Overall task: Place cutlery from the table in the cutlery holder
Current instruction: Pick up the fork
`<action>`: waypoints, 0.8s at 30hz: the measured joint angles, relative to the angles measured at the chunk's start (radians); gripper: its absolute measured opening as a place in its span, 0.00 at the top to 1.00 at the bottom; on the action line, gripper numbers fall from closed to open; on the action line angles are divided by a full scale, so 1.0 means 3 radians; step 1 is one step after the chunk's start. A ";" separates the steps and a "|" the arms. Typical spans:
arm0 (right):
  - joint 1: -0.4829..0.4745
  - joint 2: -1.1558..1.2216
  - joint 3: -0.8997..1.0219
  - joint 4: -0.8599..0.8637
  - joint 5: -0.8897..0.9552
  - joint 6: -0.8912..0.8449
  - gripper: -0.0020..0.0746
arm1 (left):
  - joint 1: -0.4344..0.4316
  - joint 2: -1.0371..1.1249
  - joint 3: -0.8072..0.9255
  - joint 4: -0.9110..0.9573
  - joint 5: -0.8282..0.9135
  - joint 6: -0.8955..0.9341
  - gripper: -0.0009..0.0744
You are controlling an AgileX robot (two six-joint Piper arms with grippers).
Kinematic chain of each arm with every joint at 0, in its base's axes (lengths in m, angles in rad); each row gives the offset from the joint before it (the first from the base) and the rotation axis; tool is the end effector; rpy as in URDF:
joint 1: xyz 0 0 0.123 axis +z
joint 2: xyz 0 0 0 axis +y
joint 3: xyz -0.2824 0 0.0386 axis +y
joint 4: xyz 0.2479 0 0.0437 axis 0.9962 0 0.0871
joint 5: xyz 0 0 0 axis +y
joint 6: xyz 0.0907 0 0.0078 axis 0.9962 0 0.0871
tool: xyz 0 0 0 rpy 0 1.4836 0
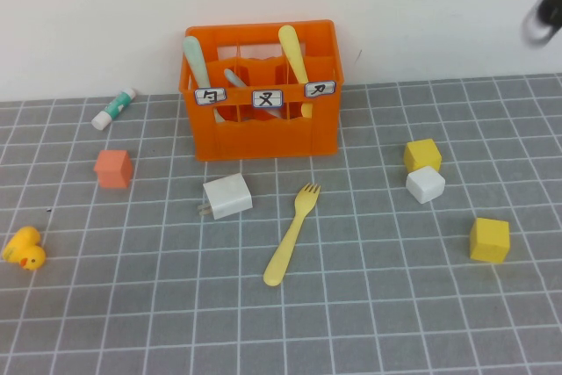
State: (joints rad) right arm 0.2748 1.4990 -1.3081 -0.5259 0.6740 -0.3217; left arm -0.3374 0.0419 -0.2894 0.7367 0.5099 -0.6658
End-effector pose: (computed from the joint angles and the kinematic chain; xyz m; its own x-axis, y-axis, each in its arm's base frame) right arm 0.3307 0.0635 0.3470 -0.4397 -0.7947 -0.4185 -0.4466 0.5977 -0.6658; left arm 0.0429 0.0167 0.2714 -0.0547 0.0230 -0.9982 0.0040 0.9997 0.0228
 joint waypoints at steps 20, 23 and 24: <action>0.0733 0.0946 -0.0208 0.3203 0.0899 -0.3891 0.98 | 0.0000 0.0000 0.0039 0.0027 -0.0093 0.0000 0.99; 0.0932 0.1241 -0.0423 0.2944 0.0907 -0.3809 0.98 | 0.0000 0.0000 0.0039 0.0035 -0.0099 0.0000 0.99; 0.0983 0.1340 -0.0526 0.2902 0.0928 -0.3797 0.98 | 0.0000 0.0000 0.0039 0.0036 -0.0099 0.0000 0.99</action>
State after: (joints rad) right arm 0.5696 1.9011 -1.4659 0.3447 0.9523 -1.4608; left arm -0.3374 0.0419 -0.2778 0.7476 0.4802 -0.6658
